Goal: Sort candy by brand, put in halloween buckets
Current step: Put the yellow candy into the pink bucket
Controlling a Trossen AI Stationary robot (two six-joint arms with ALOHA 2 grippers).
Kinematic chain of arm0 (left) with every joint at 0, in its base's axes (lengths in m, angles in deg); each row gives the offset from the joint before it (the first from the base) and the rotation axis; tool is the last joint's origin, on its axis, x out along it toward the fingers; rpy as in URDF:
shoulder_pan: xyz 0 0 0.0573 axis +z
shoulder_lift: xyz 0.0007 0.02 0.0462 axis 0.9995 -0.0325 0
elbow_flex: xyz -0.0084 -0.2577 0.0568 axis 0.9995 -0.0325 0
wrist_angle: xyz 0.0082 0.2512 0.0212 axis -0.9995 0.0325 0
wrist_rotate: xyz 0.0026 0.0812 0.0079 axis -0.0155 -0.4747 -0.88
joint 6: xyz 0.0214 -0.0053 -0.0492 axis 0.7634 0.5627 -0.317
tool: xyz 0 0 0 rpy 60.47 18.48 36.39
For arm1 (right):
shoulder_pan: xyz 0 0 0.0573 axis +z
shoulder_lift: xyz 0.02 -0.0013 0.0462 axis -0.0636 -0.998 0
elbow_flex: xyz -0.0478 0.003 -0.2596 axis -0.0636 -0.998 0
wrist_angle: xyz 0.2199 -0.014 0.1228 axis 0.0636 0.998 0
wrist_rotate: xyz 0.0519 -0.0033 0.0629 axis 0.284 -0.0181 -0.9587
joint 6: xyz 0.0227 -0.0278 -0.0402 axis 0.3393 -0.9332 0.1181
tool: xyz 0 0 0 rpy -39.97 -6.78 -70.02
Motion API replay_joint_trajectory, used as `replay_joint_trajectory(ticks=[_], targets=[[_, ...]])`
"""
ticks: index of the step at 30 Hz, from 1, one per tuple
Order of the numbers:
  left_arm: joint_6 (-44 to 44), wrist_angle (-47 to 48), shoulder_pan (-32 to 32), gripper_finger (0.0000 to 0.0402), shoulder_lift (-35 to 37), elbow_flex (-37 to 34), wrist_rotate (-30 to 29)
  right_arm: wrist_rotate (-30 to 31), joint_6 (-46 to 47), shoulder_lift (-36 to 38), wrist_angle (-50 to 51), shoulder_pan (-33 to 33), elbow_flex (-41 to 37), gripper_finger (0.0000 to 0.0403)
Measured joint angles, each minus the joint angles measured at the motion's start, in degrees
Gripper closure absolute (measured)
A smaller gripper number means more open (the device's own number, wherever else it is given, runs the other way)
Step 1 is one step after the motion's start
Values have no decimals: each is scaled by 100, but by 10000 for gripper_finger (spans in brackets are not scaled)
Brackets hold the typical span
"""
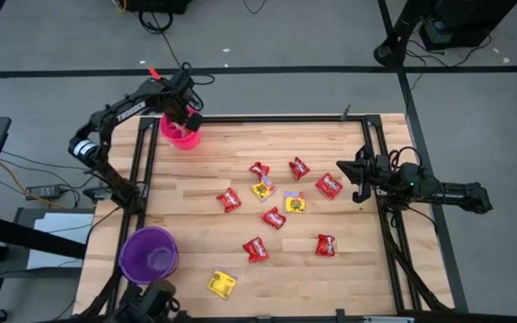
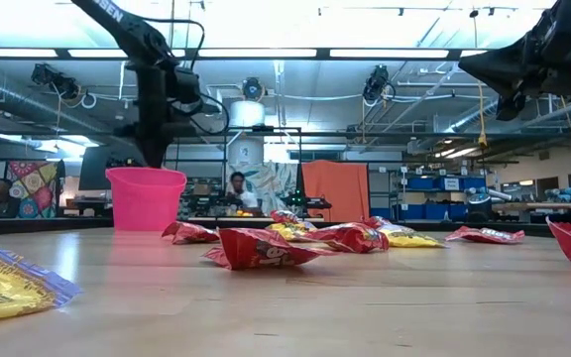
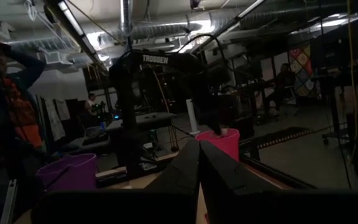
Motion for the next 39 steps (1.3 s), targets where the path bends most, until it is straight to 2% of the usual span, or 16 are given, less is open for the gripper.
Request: replay_joint_trajectory(ticks=[4, 16, 20, 25, 28, 32, 39], targets=[[-311, -5, 14, 384, -40, 0, -76, 3, -4, -2, 2, 0, 0, 380], [-428, 363, 12, 275, -41, 75, -201, 0, -15, -2, 4, 0, 0, 380], [-318, 621, -28, 264, 42, 458, -221, -2, -20, -2, 4, 0, 0, 380], [-349, 1070, -250, 263, 404, 1424, -207, -4, -55, -2, 7, 0, 0, 380], [-548, 1428, -543, 263, 579, 2058, -36, -4, -65, -2, 7, 0, 0, 380], [-806, 1834, -1261, 263, 737, 2673, 60, -5, -68, -1, 8, -1, 0, 380], [-1212, 2308, -2902, 264, 811, 3051, 69, -55, -67, -2, 8, 0, 0, 380]])
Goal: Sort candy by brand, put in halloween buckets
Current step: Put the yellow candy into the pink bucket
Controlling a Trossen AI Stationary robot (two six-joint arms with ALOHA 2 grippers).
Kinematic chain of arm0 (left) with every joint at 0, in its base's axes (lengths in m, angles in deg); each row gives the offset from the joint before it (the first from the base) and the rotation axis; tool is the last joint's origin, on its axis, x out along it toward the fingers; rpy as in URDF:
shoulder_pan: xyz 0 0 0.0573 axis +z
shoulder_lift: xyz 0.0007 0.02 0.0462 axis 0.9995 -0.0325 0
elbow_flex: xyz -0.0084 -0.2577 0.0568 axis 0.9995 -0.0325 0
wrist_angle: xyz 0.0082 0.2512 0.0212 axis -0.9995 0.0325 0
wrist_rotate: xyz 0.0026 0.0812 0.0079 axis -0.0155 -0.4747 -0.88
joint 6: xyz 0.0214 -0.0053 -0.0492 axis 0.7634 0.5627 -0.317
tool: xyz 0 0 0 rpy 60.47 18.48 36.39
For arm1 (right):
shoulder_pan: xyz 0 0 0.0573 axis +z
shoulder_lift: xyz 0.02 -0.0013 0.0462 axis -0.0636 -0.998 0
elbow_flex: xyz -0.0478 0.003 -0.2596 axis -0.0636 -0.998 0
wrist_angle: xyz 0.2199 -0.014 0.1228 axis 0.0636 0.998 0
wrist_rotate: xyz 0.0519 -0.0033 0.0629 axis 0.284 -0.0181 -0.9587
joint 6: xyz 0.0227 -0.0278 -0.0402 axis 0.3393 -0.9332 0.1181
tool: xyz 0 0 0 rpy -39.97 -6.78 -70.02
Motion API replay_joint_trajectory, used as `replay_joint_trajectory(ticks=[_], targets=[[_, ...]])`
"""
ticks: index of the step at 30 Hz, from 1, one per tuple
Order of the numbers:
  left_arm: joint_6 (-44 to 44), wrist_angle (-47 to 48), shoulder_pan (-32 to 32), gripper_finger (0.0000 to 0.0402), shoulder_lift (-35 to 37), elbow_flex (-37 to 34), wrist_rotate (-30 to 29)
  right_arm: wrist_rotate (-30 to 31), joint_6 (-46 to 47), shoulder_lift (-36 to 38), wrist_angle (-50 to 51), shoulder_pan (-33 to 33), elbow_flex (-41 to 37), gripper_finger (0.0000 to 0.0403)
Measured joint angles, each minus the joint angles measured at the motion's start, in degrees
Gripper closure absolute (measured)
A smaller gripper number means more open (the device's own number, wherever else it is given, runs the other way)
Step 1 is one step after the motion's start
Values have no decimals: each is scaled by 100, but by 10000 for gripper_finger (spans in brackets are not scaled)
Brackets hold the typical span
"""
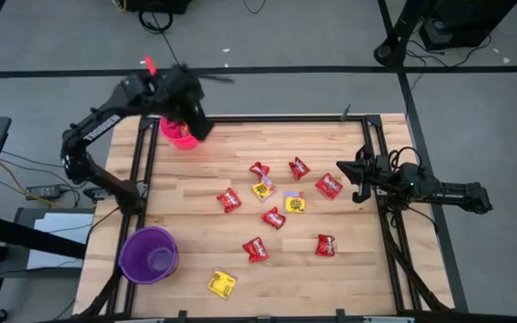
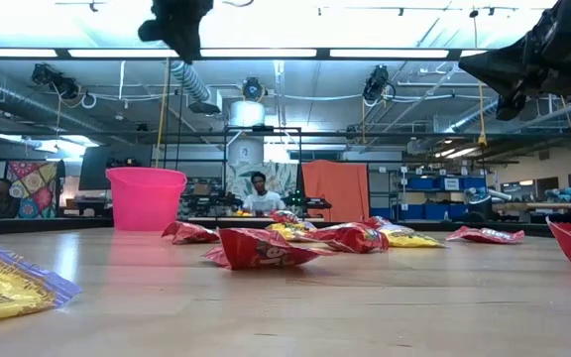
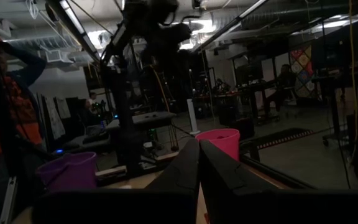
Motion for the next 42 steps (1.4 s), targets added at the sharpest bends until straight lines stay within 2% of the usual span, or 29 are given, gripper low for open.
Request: replay_joint_trajectory(ticks=[8, 13, 19, 26, 31, 34, 42], targets=[[-452, -3, -2096, 264, -126, -4, 199, -121, 2, 0, 10, 0, 0, 380], [-448, -175, -3330, 264, -309, -38, 197, -197, 2, -5, 60, 0, 0, 380], [-98, -698, -4503, 264, -702, -458, 106, -276, 4, -33, 119, 0, 0, 380], [22, -684, -5133, 264, -1544, -919, 75, -246, 20, -48, 161, 0, 0, 380], [126, -935, -5386, 254, -2183, -1035, 813, -246, 46, -48, 215, 0, 0, 380], [123, -1121, -5537, 237, -2521, -1038, 1155, -248, 48, -48, 217, 0, 0, 380], [-195, -1771, -5830, 164, -3226, -1037, 1264, -463, 67, -48, 216, 0, 0, 380]])
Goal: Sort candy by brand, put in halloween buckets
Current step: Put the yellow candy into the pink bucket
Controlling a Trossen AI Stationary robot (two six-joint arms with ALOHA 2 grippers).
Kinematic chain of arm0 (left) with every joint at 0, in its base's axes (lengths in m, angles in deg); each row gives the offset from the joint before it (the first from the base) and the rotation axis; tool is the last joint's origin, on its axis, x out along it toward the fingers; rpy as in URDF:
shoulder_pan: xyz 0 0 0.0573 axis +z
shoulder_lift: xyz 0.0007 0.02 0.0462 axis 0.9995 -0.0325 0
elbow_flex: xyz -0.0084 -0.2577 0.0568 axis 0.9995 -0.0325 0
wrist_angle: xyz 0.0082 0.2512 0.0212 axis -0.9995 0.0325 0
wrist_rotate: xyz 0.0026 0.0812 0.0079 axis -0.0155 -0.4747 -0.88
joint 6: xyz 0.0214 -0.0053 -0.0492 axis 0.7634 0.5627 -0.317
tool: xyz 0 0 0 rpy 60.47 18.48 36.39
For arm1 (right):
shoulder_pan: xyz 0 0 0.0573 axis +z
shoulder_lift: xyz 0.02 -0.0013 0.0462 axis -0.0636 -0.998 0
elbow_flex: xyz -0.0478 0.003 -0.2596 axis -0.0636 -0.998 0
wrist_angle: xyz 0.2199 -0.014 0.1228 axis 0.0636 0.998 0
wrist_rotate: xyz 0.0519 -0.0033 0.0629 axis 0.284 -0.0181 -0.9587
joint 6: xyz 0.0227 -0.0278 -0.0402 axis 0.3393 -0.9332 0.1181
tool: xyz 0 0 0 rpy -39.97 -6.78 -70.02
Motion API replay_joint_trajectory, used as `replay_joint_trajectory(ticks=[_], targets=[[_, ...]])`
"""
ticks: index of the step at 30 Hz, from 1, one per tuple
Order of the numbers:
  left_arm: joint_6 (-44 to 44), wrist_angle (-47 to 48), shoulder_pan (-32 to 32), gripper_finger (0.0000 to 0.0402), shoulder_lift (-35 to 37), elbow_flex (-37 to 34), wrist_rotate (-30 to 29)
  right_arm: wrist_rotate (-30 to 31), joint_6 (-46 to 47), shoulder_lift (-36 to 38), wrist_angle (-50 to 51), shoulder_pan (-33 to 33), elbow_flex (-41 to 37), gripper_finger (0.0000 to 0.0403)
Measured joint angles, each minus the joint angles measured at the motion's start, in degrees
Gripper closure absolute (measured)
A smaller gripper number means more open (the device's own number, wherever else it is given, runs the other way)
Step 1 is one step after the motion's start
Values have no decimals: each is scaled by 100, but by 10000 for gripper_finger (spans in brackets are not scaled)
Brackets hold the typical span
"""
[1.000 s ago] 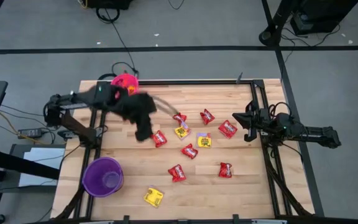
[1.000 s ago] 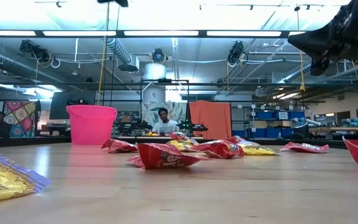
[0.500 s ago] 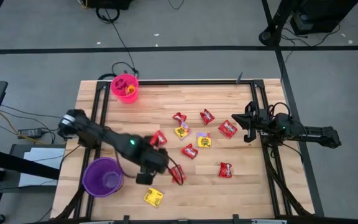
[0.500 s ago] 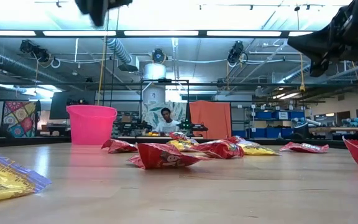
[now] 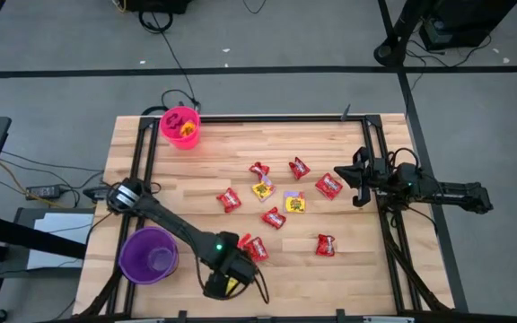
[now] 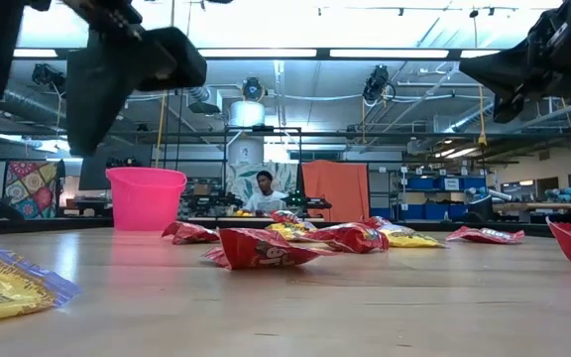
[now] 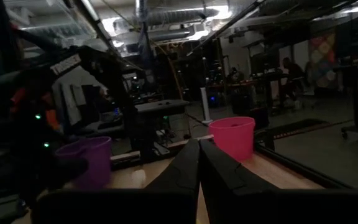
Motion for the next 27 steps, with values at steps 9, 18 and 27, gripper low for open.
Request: replay_joint_trajectory(ticks=[9, 18, 27], targets=[[-417, -41, -243, 87, -393, 4, -4, -361, 137, 0, -4, 0, 0, 380], [-606, -321, -303, 74, -571, 4, -356, -431, 153, 0, -6, 4, 0, 380], [-724, -326, -519, 74, -605, 3, -492, -432, 153, 0, -10, 4, 0, 380]])
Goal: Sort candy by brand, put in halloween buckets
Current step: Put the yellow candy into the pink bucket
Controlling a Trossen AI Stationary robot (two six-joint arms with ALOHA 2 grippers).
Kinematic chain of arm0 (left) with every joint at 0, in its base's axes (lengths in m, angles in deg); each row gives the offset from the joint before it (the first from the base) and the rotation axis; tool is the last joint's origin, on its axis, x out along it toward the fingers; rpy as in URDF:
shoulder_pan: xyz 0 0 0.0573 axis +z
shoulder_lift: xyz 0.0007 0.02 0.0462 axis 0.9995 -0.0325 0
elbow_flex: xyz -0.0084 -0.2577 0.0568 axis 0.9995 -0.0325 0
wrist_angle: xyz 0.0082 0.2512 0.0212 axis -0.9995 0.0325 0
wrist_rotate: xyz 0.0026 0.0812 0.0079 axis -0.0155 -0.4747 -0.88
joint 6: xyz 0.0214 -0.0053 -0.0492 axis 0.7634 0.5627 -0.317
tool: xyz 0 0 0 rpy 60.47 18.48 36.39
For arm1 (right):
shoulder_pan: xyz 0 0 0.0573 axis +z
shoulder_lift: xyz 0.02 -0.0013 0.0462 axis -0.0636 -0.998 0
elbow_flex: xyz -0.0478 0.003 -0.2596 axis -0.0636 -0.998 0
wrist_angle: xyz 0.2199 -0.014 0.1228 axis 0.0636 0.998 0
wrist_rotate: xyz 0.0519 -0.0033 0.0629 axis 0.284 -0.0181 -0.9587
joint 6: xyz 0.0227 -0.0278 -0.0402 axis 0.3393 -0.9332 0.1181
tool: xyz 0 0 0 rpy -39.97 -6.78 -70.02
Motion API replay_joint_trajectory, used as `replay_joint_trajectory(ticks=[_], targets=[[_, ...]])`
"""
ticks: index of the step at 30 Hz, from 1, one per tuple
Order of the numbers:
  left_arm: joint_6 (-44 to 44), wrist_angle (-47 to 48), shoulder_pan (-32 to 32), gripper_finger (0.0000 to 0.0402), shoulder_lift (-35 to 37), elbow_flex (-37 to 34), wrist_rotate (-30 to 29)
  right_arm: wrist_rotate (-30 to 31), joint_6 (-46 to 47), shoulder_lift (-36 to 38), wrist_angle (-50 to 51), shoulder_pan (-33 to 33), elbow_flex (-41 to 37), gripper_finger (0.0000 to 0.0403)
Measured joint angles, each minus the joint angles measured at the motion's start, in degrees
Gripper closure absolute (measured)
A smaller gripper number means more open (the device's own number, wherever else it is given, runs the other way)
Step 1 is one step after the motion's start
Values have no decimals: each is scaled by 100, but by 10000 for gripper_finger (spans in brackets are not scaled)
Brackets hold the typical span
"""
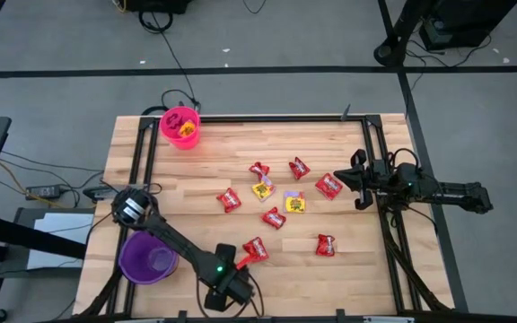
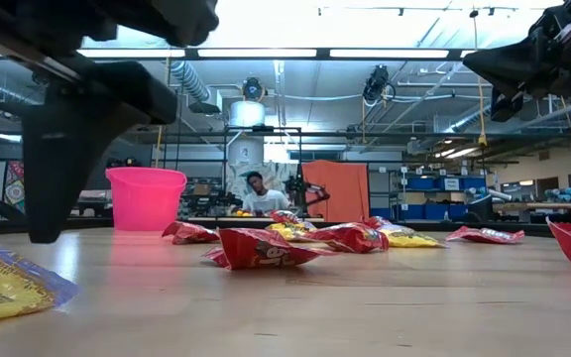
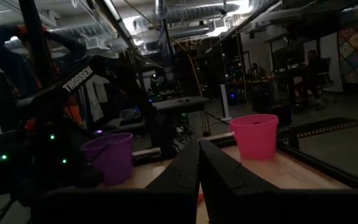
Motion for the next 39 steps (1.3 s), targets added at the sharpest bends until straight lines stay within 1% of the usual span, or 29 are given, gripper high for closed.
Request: replay_joint_trajectory(ticks=[2, 7, 11, 14, 17, 21, 25, 29, 30, 34, 37, 39], targets=[[10, -118, -45, 74, 0, -72, -84, 0, 0, 0, 0, 0, 0, 380], [-36, -414, -84, 85, 8, -402, -5, 0, 0, 0, 0, 0, 0, 380], [-137, -449, -82, 102, 22, -519, 191, 0, 0, 0, 0, 0, 0, 380], [-134, -466, -82, 123, 22, -524, 213, 0, 0, 0, 0, 0, 0, 380], [-132, -497, -82, 156, 22, -528, 223, 0, 0, 0, 0, 0, 0, 380], [-145, -544, -82, 212, 22, -527, 328, 28, -7, 0, 0, 0, 0, 380], [-151, -534, -82, 282, 5, -422, 497, 34, -4, 0, 0, 0, 0, 380], [-167, -550, -57, 366, -10, -213, 514, 36, -5, 0, 1, 0, 0, 380], [-232, -552, -45, 381, -11, -156, 515, 36, -7, 0, 1, 0, 0, 380], [-498, -344, 49, 393, -11, 157, 521, 11, -4, 0, 0, 0, 0, 380], [-674, 222, 151, 396, -11, 564, 454, 2, -2, 0, 1, 0, 0, 380], [-710, 757, 225, 397, -11, 931, 238, 2, -2, 0, 1, 0, 0, 380]])
